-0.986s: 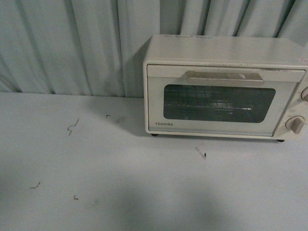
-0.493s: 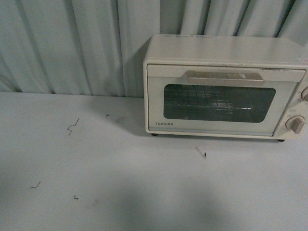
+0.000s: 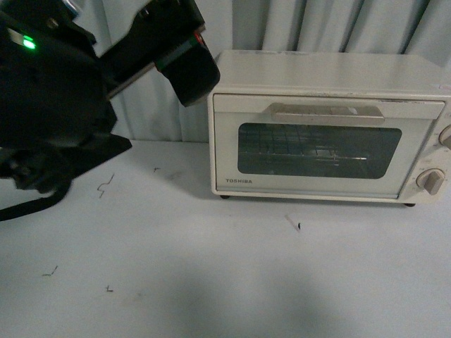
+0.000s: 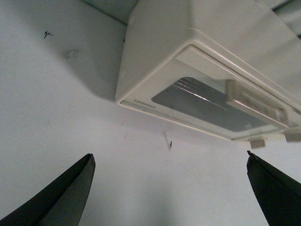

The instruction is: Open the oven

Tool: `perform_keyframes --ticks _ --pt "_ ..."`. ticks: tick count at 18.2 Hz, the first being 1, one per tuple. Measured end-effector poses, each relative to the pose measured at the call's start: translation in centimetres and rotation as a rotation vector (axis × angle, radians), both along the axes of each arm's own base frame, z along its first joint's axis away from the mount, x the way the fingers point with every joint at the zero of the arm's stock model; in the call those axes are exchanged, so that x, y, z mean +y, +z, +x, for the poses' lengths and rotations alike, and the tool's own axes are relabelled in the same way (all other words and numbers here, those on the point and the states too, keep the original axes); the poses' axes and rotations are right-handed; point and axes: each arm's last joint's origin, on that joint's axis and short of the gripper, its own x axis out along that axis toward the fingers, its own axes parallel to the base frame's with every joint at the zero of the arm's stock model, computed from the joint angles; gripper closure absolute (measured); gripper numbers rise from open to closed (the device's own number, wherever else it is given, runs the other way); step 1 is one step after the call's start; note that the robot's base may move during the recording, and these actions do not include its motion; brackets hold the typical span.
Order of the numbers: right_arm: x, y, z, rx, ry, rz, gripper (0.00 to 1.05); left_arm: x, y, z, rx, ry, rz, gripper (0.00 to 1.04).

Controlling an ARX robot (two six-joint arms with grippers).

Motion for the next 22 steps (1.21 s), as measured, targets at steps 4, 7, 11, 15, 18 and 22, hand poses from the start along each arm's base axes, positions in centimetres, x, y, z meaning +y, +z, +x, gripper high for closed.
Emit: perform_keyframes --ticks 4,7,11,15,18,22 --pt "0.0 0.0 0.0 0.0 0.0 0.0 0.06 -2.2 -6.4 2.2 0.224 0.153 -0.149 0.07" --pt "0.0 0.0 0.0 0.0 0.0 0.0 0.06 -2.8 -8.3 2.3 0.288 0.231 -0.226 0.07" --pt "0.0 0.0 0.0 0.0 0.0 0.0 0.06 -3.5 -9.5 2.7 0.339 0.309 -0.293 0.07" --pt "0.0 0.0 0.0 0.0 0.0 0.0 0.06 -6.0 -9.6 2.0 0.355 0.271 -0.322 0.07" --pt "0.0 0.0 0.0 0.0 0.0 0.0 0.06 -6.7 -11.3 1.6 0.396 0.274 -0.287 0.07" --pt "0.0 0.0 0.0 0.0 0.0 0.0 0.06 -6.8 -12.6 1.8 0.42 0.287 -0.277 0.07"
